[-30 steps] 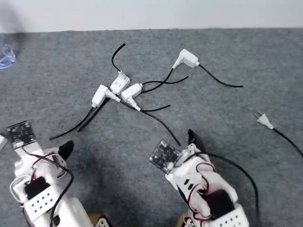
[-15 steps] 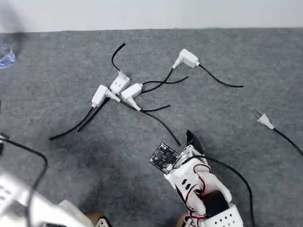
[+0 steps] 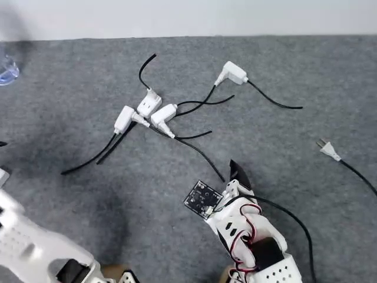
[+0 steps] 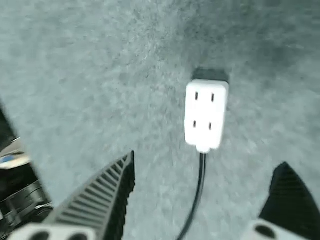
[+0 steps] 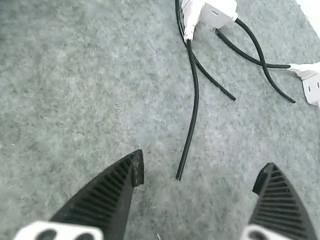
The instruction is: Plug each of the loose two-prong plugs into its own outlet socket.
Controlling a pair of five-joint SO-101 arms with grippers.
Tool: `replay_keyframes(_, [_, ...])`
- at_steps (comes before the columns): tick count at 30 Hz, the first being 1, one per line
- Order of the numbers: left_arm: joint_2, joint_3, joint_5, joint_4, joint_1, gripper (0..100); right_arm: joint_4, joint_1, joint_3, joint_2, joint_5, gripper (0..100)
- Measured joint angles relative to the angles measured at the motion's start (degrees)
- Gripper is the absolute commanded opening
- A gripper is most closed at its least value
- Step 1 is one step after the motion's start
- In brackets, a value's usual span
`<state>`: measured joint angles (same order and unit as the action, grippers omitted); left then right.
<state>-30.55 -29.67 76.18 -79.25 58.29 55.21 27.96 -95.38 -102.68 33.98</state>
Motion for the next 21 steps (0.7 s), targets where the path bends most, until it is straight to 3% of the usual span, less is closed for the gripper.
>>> replay_keyframes(6, [-19.25, -15.38, 0.0, -0.18, 0.0, 39, 0.0, 0.0, 0.0, 0.0, 0.09, 33.5])
replay_keyframes(11, [-29.27, -25.41, 0.0, -5.54, 0.0, 38, 0.0, 0.0, 0.0, 0.0, 0.09, 33.5])
replay_keyframes(14, [-33.14, -30.68, 0.0, -9.76, 0.0, 27, 0.0, 0.0, 0.0, 0.0, 0.09, 33.5])
replay_keyframes(18, [-36.66, -37.19, 2.29, -16.62, -0.26, 3, 0.0, 0.0, -0.09, 0.0, 0.09, 33.5])
replay_keyframes(21, [-37.8, -41.05, 8.0, -20.13, -0.35, 2, -0.09, 0.0, -0.09, 0.0, 0.09, 33.5])
